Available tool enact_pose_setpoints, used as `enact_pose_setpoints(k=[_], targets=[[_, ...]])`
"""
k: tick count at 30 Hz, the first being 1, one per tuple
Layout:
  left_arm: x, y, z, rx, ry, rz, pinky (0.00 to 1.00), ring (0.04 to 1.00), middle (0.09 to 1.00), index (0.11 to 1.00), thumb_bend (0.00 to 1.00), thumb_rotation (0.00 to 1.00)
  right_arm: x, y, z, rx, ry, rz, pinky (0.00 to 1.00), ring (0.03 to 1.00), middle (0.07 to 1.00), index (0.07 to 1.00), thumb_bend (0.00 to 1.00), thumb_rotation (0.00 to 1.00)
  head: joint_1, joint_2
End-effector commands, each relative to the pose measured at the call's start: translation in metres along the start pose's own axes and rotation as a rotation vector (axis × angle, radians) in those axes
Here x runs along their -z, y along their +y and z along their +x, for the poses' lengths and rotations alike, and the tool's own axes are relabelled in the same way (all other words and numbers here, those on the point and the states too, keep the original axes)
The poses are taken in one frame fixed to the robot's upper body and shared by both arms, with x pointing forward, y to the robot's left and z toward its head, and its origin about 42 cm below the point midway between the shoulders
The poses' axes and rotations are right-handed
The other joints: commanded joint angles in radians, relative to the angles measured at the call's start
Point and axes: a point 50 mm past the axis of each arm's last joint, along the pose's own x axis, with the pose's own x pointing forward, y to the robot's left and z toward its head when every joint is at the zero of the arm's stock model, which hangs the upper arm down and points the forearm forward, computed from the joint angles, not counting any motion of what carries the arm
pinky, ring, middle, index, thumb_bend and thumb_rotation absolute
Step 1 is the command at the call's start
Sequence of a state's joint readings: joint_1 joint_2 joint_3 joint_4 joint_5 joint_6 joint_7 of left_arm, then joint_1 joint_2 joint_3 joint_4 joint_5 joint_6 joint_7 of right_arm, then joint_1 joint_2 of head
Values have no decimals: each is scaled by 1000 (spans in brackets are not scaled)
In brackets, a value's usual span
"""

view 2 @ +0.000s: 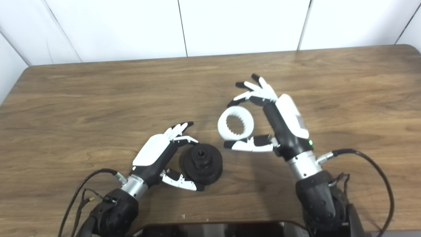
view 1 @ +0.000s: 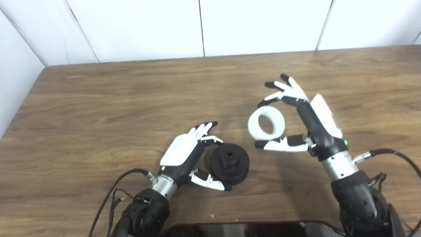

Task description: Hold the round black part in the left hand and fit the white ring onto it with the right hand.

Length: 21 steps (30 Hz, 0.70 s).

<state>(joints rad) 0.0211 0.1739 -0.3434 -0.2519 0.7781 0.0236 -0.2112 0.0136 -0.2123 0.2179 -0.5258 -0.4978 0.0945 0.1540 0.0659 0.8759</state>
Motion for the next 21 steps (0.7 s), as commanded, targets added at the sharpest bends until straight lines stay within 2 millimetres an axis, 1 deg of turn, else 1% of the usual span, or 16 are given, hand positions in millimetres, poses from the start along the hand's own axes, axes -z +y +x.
enact_pose_setpoints(k=[1,4,7,10,21], targets=[[-8,11,8,-50,-39,23,1000,1000,1000,615,960,353,-21,-3,3,19,-107,6,973,998,873,483,519,143,1,0],[-8,11,8,-50,-37,23,1000,1000,1000,617,958,357,-25,5,1,-3,-110,10,998,986,863,482,519,143,11,3],[-9,11,9,-49,-37,23,1000,1000,1000,617,960,352,-25,12,0,-23,-114,12,974,978,861,482,519,142,14,4],[-9,11,9,-48,-34,27,1000,1000,1000,617,957,361,-25,19,-2,-39,-112,21,996,977,860,482,519,142,17,5],[-11,13,8,-47,-28,23,1000,1000,1000,617,960,350,-16,41,-1,-76,-97,26,1000,972,856,481,520,144,24,14]])
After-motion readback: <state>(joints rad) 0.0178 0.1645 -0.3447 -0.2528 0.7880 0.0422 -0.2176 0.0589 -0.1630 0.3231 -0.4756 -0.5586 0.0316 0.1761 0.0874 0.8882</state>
